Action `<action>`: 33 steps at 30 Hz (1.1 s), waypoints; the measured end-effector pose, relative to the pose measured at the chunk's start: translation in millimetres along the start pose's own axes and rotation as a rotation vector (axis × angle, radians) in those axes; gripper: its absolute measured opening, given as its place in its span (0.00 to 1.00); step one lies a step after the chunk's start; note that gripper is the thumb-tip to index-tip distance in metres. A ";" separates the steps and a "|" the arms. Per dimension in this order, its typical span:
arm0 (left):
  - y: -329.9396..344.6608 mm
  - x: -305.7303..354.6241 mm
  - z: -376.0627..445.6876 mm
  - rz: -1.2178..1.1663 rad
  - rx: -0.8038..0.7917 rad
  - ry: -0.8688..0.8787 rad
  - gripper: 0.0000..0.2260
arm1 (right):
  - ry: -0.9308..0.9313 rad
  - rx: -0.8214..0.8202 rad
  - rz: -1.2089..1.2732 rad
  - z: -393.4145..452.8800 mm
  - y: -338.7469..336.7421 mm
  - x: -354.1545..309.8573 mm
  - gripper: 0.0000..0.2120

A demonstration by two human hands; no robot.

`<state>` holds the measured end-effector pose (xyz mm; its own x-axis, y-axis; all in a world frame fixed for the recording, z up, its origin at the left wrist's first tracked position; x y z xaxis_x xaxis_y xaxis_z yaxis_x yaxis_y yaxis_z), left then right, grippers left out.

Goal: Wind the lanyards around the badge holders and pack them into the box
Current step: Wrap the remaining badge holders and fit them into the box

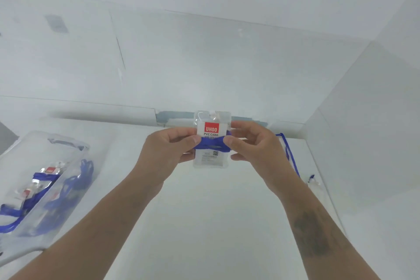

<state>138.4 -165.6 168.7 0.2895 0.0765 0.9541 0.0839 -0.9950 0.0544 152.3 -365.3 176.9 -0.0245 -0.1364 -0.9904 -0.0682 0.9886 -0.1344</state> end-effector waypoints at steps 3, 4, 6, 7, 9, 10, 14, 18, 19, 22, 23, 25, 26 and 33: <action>1.9 -10.9 -2.5 0.012 0.034 -0.050 0.04 | 0.028 -0.038 0.046 -2.8 -2.9 15.2 0.10; 1.4 -13.6 -3.5 0.022 0.043 -0.060 0.04 | 0.032 -0.052 0.044 -2.9 -2.3 18.7 0.10; 0.4 -17.3 -2.9 0.053 0.042 -0.076 0.04 | 0.047 -0.059 0.037 -2.8 -3.1 24.3 0.09; 0.0 -17.1 -1.4 0.071 0.034 -0.078 0.05 | 0.058 -0.055 0.041 -2.1 -4.3 26.3 0.08; -1.8 -15.5 2.3 0.087 -0.003 -0.082 0.06 | 0.083 -0.055 0.064 0.3 -3.7 28.7 0.07; -3.0 -15.1 4.8 0.090 -0.032 -0.088 0.07 | 0.097 -0.060 0.088 1.9 -2.7 30.5 0.07; -19.8 -18.4 15.2 0.069 -0.088 -0.100 0.08 | 0.135 -0.086 0.176 8.8 14.9 36.1 0.07; -57.4 -28.3 23.7 0.029 -0.090 -0.124 0.08 | 0.158 -0.098 0.204 12.9 56.1 42.2 0.06; -72.8 -31.4 25.0 0.026 -0.093 -0.125 0.08 | 0.169 -0.096 0.214 13.4 71.8 43.9 0.06; -107.2 -34.0 27.5 0.018 -0.092 -0.126 0.09 | 0.174 -0.088 0.227 12.6 107.2 41.4 0.06; -127.7 -34.1 28.5 0.017 -0.106 -0.121 0.09 | 0.182 -0.076 0.228 11.9 128.7 41.8 0.06; -159.3 -34.7 32.2 0.018 -0.114 -0.122 0.08 | 0.190 -0.054 0.240 9.8 161.6 40.8 0.06; -182.8 -37.5 31.7 0.014 -0.116 -0.132 0.08 | 0.208 -0.048 0.234 8.2 185.9 42.9 0.06; -294.3 -62.6 33.2 0.063 -0.121 -0.191 0.07 | 0.297 -0.015 0.202 -6.8 299.0 54.0 0.06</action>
<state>127.3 124.5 83.2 0.4663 0.0138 0.8845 -0.0517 -0.9977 0.0428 123.8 -77.5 83.5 -0.3281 0.0469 -0.9435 -0.0469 0.9967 0.0659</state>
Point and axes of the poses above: each hand's wrist, its own z-axis towards the middle knuckle, its own y-axis out of the palm, x = y × z, the point moved 5 cm from there along z, towards the middle knuckle, and after that the axes turned 2 degrees about -y, right-handed, at the moved point
